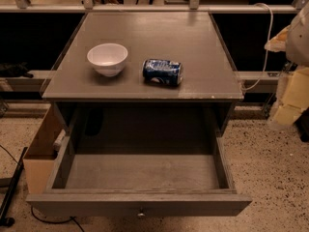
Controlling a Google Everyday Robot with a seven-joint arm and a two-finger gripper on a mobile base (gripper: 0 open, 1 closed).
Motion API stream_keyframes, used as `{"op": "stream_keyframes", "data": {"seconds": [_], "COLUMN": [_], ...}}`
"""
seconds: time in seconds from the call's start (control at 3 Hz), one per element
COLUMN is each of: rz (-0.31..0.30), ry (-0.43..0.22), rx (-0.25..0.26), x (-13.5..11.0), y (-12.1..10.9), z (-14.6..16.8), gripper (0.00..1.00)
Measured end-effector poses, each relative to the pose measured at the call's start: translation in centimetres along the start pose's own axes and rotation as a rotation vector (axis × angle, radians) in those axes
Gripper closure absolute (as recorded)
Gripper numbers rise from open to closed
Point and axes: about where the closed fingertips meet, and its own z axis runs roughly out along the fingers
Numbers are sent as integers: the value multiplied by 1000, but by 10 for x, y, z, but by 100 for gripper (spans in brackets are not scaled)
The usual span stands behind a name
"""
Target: Close top drawer
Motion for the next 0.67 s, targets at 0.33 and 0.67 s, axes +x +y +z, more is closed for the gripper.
{"op": "stream_keyframes", "data": {"seconds": [0.33,0.67], "rz": [2,49], "ry": [-22,-105], "rx": [15,21], "x": [6,19], "y": [14,45], "z": [-2,0], "gripper": [0,0]}}
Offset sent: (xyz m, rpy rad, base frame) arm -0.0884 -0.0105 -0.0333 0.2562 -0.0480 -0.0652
